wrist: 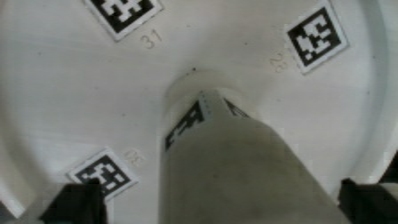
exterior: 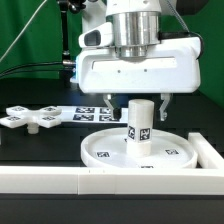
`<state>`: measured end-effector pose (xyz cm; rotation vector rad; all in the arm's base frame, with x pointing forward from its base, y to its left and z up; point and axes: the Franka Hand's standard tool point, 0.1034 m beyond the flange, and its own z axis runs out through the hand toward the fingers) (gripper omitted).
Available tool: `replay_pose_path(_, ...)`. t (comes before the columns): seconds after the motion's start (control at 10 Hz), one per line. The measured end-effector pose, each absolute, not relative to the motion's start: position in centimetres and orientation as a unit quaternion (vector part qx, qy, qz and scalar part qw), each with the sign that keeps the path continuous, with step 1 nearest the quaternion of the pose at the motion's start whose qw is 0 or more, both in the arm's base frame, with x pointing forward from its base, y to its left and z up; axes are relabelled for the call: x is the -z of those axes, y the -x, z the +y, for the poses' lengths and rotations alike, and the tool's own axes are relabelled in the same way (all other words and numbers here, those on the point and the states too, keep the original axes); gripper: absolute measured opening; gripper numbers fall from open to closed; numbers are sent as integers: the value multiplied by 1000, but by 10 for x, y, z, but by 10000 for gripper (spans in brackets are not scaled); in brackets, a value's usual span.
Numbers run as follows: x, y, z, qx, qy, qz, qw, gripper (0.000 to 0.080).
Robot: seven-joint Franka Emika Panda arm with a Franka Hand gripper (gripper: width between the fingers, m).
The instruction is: Assemble round table
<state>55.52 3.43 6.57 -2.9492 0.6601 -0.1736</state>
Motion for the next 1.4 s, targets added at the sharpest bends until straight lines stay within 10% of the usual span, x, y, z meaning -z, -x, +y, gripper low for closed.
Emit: replay_pose_path(1.4, -65, -558, 34, 65, 937, -342, -8, 649)
